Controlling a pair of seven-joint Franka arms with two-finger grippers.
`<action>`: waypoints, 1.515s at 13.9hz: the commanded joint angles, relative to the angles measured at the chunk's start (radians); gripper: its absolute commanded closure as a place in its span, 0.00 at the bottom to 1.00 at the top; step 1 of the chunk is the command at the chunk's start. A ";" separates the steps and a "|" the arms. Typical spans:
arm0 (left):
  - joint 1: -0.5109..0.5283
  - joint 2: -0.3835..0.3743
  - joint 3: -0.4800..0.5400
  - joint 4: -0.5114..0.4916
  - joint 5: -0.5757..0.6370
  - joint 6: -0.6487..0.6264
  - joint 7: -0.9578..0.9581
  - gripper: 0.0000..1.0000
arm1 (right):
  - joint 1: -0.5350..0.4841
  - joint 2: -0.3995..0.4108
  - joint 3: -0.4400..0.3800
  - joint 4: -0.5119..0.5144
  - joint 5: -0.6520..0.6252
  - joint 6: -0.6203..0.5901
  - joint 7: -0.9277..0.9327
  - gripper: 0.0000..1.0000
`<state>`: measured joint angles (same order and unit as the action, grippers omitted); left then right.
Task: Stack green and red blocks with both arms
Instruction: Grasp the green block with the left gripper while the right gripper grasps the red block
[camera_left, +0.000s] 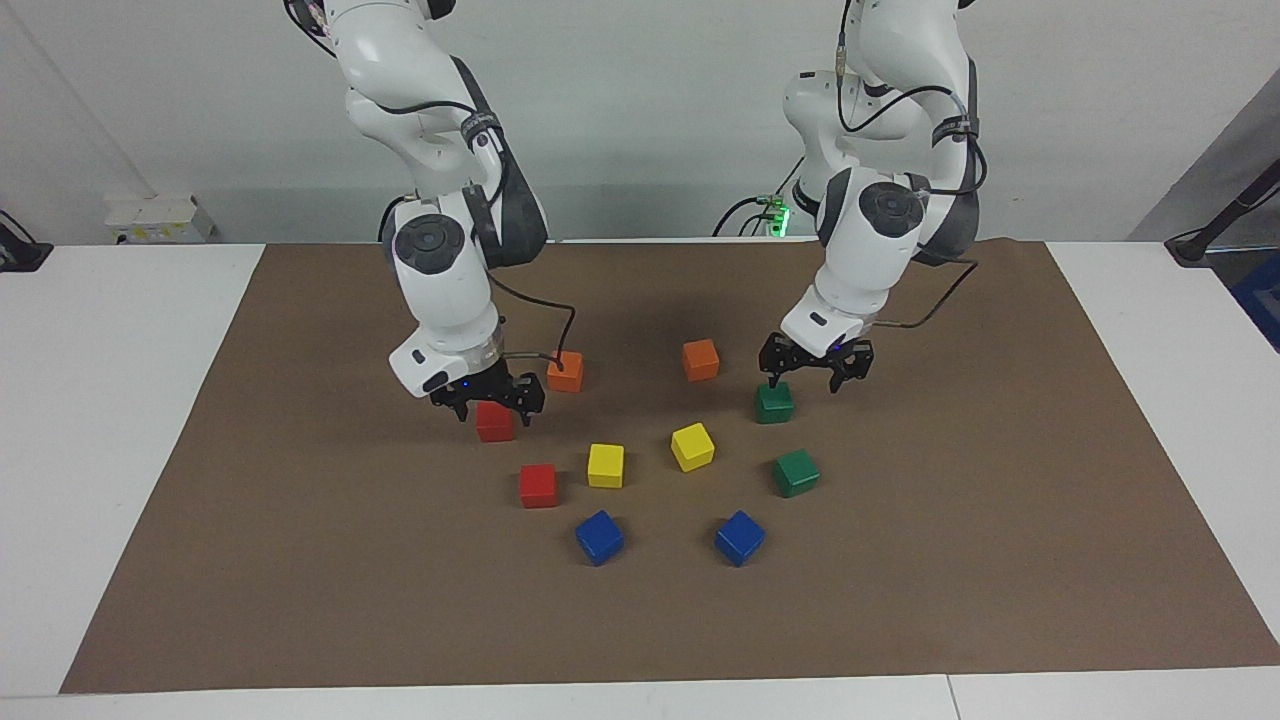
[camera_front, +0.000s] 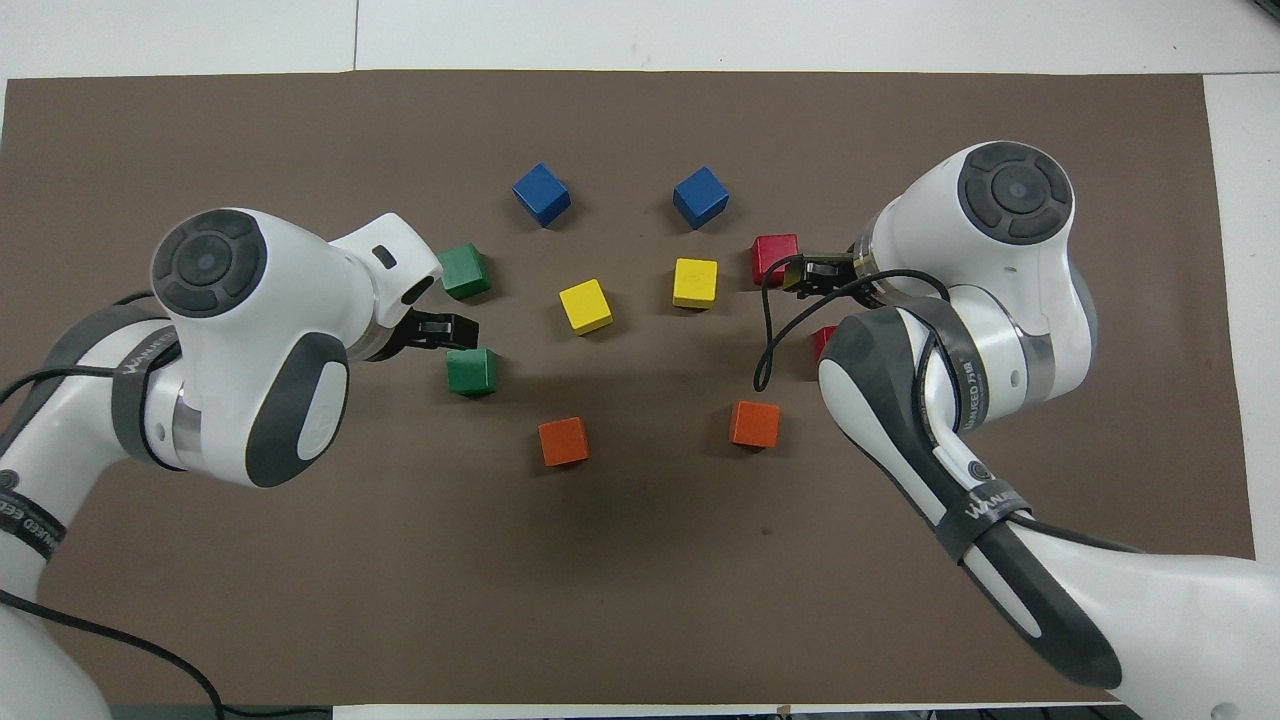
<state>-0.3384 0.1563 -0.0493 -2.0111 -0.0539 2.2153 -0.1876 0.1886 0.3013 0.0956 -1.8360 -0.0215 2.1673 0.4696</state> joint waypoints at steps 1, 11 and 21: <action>-0.037 0.031 0.019 -0.017 -0.012 0.058 -0.009 0.00 | -0.009 0.030 0.010 -0.011 -0.008 0.040 0.038 0.00; -0.050 0.091 0.022 -0.058 -0.007 0.104 -0.013 0.00 | -0.027 0.056 0.007 -0.086 -0.009 0.161 -0.023 0.00; -0.047 0.091 0.020 -0.086 -0.007 0.141 -0.090 1.00 | -0.043 0.012 0.010 -0.091 -0.009 0.077 -0.078 0.00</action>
<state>-0.3726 0.2580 -0.0428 -2.0765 -0.0539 2.3313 -0.2612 0.1437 0.3439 0.0999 -1.9028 -0.0243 2.2584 0.4043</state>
